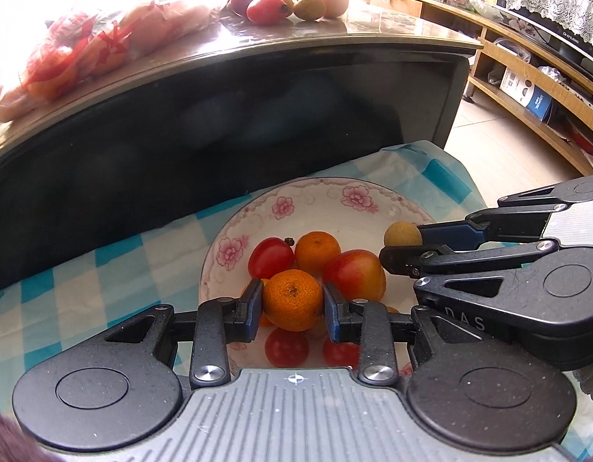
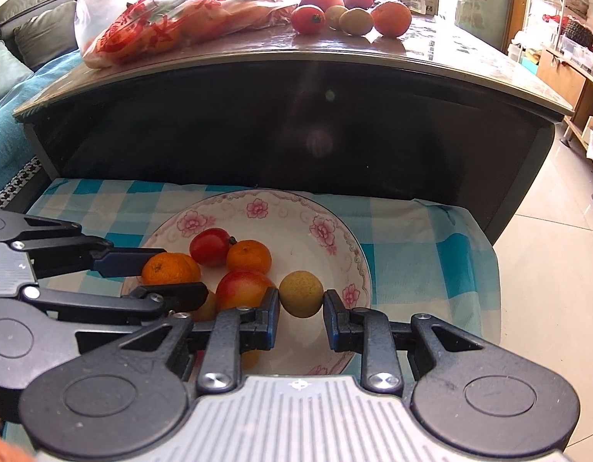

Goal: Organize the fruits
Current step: 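Lower both fruits into the white bowl and open both tools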

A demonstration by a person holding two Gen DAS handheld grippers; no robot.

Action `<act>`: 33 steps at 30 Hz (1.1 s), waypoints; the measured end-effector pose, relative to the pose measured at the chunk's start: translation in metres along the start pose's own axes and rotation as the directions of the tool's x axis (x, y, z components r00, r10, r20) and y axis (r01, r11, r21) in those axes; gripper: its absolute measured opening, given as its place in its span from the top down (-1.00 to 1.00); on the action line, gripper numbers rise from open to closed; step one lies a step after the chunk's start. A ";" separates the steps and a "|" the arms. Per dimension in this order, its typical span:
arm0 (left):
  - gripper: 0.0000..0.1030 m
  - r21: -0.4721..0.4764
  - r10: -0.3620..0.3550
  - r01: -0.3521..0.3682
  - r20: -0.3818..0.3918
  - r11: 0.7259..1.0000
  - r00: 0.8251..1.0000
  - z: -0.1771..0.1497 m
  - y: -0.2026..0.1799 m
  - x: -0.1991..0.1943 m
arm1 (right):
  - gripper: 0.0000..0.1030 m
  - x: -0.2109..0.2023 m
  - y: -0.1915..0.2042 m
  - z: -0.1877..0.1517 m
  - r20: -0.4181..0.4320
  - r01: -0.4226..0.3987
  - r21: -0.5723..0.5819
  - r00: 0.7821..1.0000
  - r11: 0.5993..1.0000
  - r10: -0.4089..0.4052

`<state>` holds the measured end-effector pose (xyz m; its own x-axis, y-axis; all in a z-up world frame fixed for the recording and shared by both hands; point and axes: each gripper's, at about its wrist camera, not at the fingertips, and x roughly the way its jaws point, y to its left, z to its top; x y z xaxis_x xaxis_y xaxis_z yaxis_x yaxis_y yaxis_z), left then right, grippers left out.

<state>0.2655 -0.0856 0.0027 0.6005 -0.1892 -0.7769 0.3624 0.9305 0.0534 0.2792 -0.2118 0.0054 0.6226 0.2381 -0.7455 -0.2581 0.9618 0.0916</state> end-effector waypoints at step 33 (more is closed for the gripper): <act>0.00 0.023 0.048 -0.048 0.002 0.999 0.999 0.002 -0.003 0.001 | 0.42 0.007 -0.004 0.002 -0.006 -0.012 -0.001 1.000 1.000 0.012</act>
<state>0.2667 -0.0891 0.0027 0.6189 -0.1447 -0.7720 0.3492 0.9311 0.1054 0.2859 -0.2140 0.0007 0.6151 0.2483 -0.7483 -0.2658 0.9589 0.0997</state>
